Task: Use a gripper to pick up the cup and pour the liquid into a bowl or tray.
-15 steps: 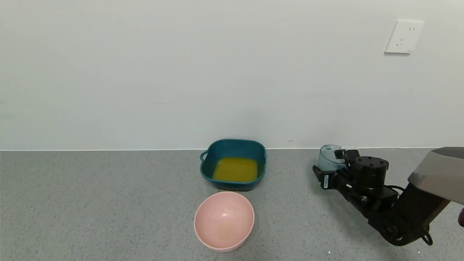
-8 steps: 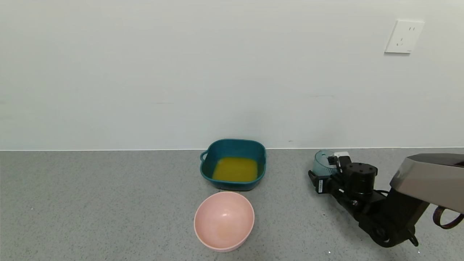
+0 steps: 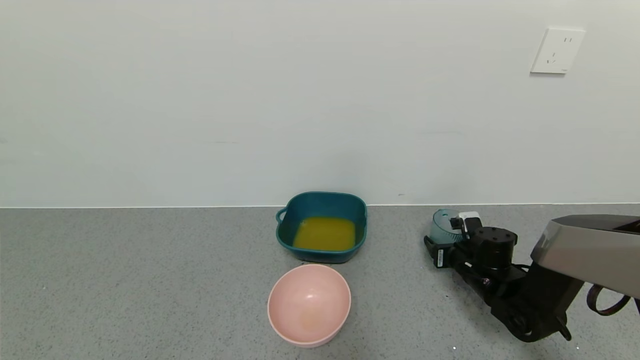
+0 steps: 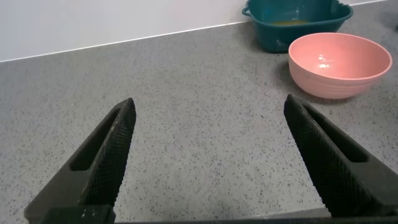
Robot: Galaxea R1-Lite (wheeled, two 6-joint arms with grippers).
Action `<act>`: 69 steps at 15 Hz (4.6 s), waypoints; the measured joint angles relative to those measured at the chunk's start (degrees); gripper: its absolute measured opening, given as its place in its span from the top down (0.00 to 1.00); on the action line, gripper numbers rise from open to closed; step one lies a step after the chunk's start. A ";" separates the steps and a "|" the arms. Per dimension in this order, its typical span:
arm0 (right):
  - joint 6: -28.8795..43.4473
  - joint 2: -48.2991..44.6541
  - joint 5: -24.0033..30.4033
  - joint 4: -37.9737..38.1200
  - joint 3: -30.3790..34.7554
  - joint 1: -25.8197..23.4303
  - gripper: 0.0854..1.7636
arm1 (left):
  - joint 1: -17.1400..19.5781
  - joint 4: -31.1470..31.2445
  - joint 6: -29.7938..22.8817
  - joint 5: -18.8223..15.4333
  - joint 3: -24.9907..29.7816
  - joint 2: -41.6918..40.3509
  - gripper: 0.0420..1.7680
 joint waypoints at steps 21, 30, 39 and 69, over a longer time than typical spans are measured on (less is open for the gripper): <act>0.22 -19.98 8.13 21.99 9.89 -0.21 0.05 | 0.00 0.00 0.00 0.00 0.00 0.00 0.03; -2.26 -59.60 11.34 67.13 12.04 -0.29 0.04 | 0.00 0.00 0.00 0.02 0.00 0.00 0.03; -7.16 -95.07 10.61 94.81 12.29 -1.34 0.04 | 0.00 -0.02 0.00 0.02 0.00 0.00 0.03; -5.80 -135.88 9.46 80.28 39.79 -15.49 0.04 | 0.00 0.00 0.00 0.02 0.00 0.00 0.03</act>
